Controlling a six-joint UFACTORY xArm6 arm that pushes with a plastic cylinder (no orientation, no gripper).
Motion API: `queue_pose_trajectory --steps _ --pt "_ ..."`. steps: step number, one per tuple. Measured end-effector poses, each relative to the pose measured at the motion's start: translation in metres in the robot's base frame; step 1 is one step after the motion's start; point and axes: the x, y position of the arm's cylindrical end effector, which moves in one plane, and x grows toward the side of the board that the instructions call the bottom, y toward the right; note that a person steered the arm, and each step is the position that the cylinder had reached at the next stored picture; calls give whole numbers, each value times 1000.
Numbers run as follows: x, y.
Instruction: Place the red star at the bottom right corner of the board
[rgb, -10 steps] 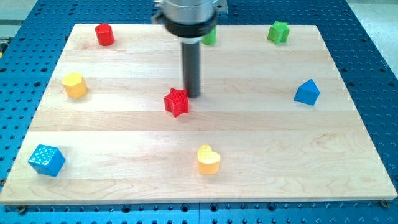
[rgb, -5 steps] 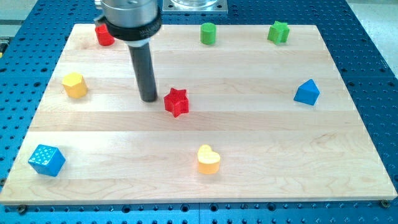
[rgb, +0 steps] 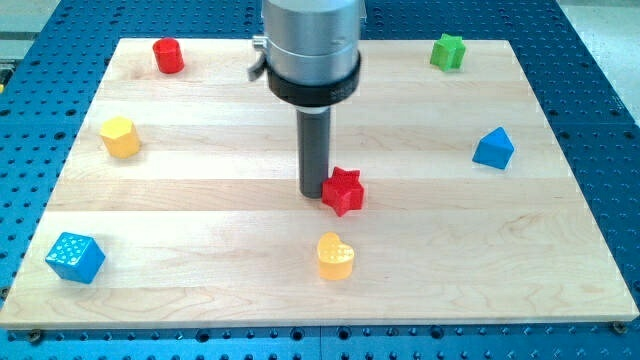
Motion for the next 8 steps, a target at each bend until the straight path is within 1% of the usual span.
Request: queue_pose_trajectory --steps 1,3,4,5,6,7,8 --pt "25 41" --pt "91 151" --pt "113 172" --pt "132 130" --pt "139 139" --pt "138 198" --pt "136 227"
